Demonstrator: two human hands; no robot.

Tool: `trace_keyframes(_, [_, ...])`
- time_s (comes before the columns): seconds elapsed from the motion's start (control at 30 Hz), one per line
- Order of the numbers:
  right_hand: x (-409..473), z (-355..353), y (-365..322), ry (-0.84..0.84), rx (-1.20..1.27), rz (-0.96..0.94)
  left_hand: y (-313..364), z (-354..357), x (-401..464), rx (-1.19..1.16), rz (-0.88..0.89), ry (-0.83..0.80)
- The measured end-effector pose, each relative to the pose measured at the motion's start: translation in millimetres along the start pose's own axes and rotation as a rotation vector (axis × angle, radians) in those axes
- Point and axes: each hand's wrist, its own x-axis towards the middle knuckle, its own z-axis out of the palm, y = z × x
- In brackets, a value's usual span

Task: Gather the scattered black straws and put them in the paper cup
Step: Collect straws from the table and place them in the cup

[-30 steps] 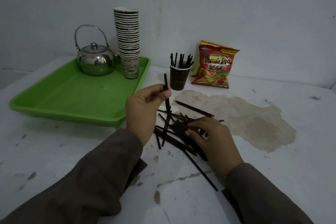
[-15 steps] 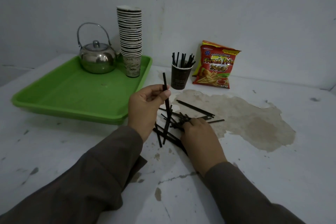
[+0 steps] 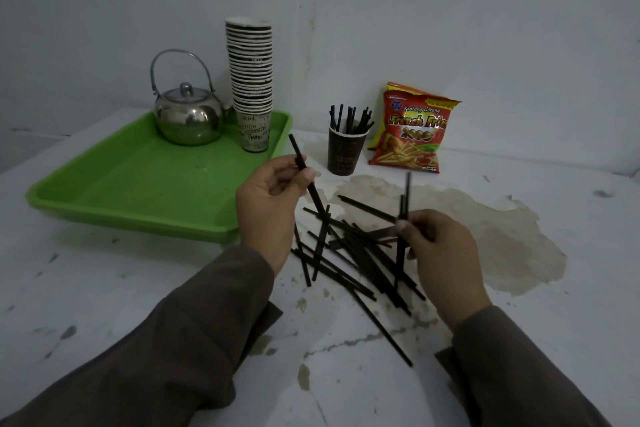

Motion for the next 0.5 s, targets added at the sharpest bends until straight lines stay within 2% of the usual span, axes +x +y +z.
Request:
trace_keyframes(0.1, [3, -6, -4, 0.049, 0.21, 0.026, -2, 1, -4, 0.032, 0.066, -0.087])
trace_keyframes(0.2, [8, -7, -5, 0.076, 0.312, 0.025, -6, 2, -7, 0.073, 0.117, -0.186])
trace_keyframes(0.37, [31, -4, -12, 0.081, 0.341, 0.008, -8, 12, 9, 0.103, 0.159, -0.225])
trace_keyframes(0.5, [73, -1, -34, 0.153, 0.27, -0.102, 4, 27, 46, 0.198, 0.247, -0.209])
